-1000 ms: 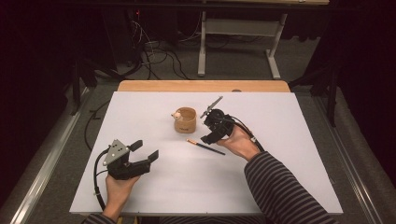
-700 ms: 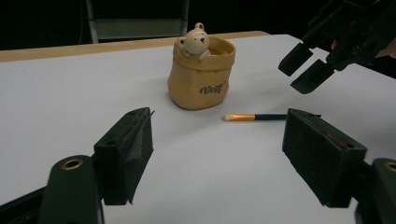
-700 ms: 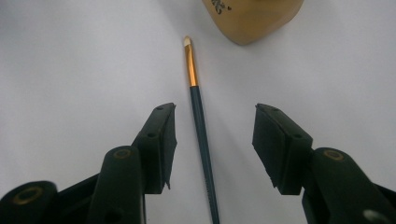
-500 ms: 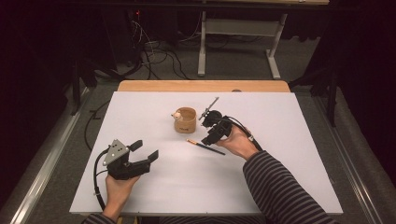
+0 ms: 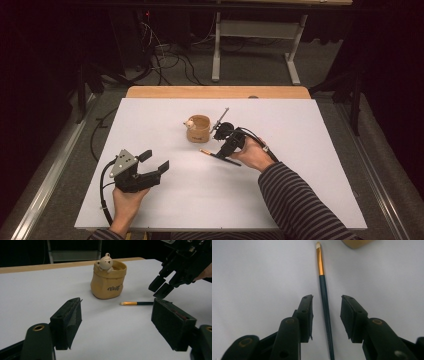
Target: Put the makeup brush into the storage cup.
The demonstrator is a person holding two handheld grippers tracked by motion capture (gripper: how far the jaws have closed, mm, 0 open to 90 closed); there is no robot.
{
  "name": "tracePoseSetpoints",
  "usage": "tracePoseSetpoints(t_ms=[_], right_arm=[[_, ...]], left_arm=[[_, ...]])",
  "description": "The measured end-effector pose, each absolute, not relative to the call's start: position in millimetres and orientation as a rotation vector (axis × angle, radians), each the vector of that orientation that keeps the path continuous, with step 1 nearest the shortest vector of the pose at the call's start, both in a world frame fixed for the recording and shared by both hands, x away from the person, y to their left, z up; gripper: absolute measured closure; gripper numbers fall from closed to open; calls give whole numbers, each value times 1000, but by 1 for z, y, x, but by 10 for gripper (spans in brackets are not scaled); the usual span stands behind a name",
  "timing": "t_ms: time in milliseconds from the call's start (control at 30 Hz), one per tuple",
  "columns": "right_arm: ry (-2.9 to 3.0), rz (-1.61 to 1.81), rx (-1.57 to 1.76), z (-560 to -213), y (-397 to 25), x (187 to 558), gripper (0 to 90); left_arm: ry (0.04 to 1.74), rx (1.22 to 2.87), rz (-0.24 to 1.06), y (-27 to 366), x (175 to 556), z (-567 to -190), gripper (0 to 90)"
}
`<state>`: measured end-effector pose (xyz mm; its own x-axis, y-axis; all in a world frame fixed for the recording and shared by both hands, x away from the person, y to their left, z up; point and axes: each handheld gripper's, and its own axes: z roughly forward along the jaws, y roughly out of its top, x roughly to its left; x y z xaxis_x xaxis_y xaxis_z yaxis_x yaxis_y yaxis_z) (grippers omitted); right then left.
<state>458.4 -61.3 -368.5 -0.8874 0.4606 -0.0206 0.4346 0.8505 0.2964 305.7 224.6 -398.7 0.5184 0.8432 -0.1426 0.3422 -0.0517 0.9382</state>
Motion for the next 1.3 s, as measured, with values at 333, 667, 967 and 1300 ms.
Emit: tracePoseSetpoints(t_ms=[333,667,967,1300], right_arm=[[2965,378,714,-375,-60,460,702],[2990,330,716,-383,-58,461,732],[3000,283,719,-388,-57,463,739],[3009,242,727,-393,-56,464,771]], left_arm=[[1028,1636,552,224,306,-399,249],[1027,1636,552,224,306,-399,249],[1023,1641,548,224,306,-399,249],[1023,1639,548,224,306,-399,249]])
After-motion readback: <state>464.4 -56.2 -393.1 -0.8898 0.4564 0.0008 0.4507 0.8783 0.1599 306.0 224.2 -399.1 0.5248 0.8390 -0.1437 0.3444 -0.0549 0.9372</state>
